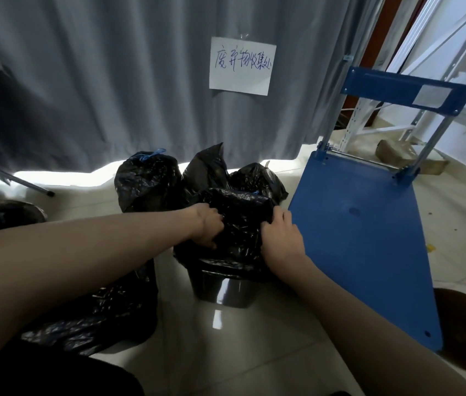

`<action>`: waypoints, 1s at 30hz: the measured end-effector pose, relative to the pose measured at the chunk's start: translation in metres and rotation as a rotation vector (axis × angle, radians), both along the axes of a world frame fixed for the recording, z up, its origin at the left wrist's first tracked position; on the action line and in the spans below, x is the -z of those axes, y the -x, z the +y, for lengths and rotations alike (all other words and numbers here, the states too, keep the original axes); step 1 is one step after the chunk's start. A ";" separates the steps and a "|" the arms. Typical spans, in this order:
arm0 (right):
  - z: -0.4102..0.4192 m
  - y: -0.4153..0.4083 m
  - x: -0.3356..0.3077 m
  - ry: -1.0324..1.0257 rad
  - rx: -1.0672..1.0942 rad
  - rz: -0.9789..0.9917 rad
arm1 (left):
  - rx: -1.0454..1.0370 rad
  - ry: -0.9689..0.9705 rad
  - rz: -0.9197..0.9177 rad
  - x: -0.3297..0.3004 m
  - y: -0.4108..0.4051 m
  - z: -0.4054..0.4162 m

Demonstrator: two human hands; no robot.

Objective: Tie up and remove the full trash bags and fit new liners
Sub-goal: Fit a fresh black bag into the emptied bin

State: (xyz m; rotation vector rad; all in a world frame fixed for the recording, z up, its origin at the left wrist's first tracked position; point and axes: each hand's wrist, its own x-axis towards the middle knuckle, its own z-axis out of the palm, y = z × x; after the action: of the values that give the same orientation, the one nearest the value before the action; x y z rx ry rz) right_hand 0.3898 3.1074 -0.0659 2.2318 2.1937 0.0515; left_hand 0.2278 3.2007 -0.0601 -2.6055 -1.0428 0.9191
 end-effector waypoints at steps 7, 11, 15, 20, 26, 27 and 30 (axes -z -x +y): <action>-0.008 0.004 0.001 0.100 0.127 0.156 | -0.023 0.015 0.018 -0.015 0.037 -0.015; -0.007 0.011 0.005 0.061 0.117 0.174 | -0.094 0.119 -0.035 -0.022 0.053 -0.019; -0.001 0.020 0.010 0.034 0.095 0.216 | -0.085 0.034 -0.044 -0.018 0.072 -0.017; 0.017 0.024 0.016 0.021 0.036 0.428 | -0.104 -0.124 -0.049 -0.017 0.093 -0.011; 0.031 0.037 0.012 0.086 -0.068 0.548 | -0.369 -0.030 -0.150 -0.012 0.111 -0.008; 0.032 0.041 0.011 0.109 -0.093 0.550 | -0.407 -0.007 -0.152 -0.011 0.114 -0.009; 0.036 0.055 0.008 0.228 -0.136 0.488 | -0.465 0.013 -0.134 -0.010 0.123 -0.014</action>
State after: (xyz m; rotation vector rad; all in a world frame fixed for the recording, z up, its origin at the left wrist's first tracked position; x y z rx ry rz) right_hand 0.3345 3.1439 -0.0736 2.1330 2.4087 -0.7778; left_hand 0.1052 3.1871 -0.0504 -2.5053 -1.7307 0.8419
